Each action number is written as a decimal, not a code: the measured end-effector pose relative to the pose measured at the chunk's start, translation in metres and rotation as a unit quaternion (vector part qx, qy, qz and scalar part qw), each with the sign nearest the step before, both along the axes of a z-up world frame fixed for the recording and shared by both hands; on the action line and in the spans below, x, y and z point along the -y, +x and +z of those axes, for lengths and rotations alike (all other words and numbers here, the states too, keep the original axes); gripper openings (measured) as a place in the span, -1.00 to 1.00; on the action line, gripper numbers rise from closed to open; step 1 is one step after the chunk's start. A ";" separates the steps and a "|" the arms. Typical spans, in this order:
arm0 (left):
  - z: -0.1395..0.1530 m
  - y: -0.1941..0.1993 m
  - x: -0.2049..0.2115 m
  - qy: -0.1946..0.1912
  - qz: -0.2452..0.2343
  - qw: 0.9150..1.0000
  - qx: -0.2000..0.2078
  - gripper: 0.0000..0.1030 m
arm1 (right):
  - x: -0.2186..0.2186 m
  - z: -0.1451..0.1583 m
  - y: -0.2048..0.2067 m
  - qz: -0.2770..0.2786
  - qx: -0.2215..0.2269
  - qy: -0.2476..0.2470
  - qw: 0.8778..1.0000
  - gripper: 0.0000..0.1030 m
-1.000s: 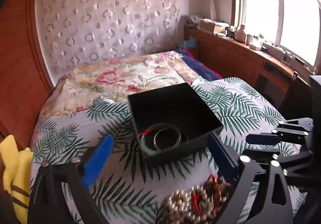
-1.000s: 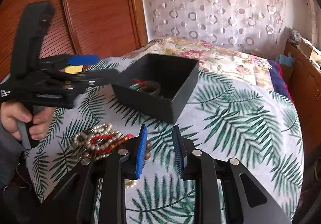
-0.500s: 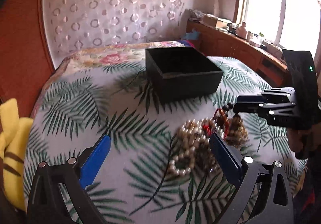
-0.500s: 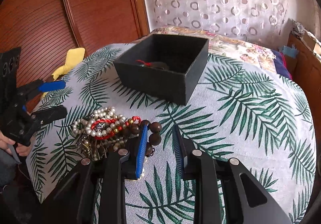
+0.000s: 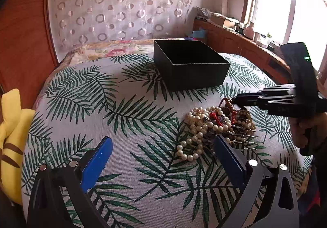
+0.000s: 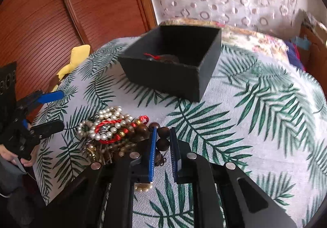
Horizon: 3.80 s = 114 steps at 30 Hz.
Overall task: Organize jewelry
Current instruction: 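Grasp the dark brown bead bracelet with the right tool and lift it, then grasp the pearl necklace with the left tool while the right tool carries the beads, then release the pearls into the box with the left tool while the right tool drops beads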
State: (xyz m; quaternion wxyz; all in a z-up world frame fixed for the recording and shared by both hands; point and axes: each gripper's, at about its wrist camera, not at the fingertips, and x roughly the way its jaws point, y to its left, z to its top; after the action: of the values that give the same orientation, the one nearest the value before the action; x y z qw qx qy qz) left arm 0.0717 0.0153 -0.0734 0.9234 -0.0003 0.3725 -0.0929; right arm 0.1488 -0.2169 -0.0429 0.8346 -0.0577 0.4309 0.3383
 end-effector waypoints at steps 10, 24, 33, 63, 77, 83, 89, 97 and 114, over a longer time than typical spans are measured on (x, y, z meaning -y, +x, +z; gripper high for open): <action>-0.003 0.001 0.000 -0.003 0.001 1.000 -0.012 0.85 | 0.013 0.069 -0.028 -0.004 0.099 0.042 0.994 -0.73; -0.009 0.005 0.013 -0.004 -0.033 0.999 -0.043 0.08 | 0.031 0.100 -0.030 -0.019 0.134 0.048 0.990 -0.73; -0.015 0.010 0.019 -0.001 -0.044 0.998 -0.052 -0.39 | 0.037 0.078 -0.030 -0.028 0.117 0.037 0.992 -0.73; 0.052 0.013 0.023 -0.009 -0.047 0.998 0.038 -0.88 | 0.029 0.105 -0.036 -0.016 0.140 0.053 0.989 -0.72; 0.119 0.026 0.030 -0.007 -0.046 0.993 0.108 -0.88 | 0.013 0.140 -0.031 -0.006 0.170 0.051 0.984 -0.73; 0.143 0.034 0.038 -0.009 -0.054 0.991 0.124 -0.88 | 0.014 0.151 -0.020 -0.014 0.174 0.049 0.983 -0.73; 0.167 0.040 0.043 -0.019 -0.058 0.988 0.140 -0.88 | 0.012 0.164 -0.011 -0.020 0.184 0.048 0.982 -0.73; 0.195 0.052 0.053 -0.011 -0.059 0.985 0.160 -0.88 | 0.010 0.171 0.002 -0.027 0.191 0.046 0.980 -0.73; 0.198 0.126 0.063 0.005 -0.042 0.991 0.128 -0.88 | 0.002 0.177 0.033 -0.029 0.194 0.033 0.980 -0.72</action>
State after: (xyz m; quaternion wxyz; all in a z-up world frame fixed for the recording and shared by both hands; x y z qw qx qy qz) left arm 0.1973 -0.0474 0.1250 0.9589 0.0315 0.2509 -0.1288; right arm 0.1815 -0.2194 0.1345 0.9133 -0.0824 0.2510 0.3099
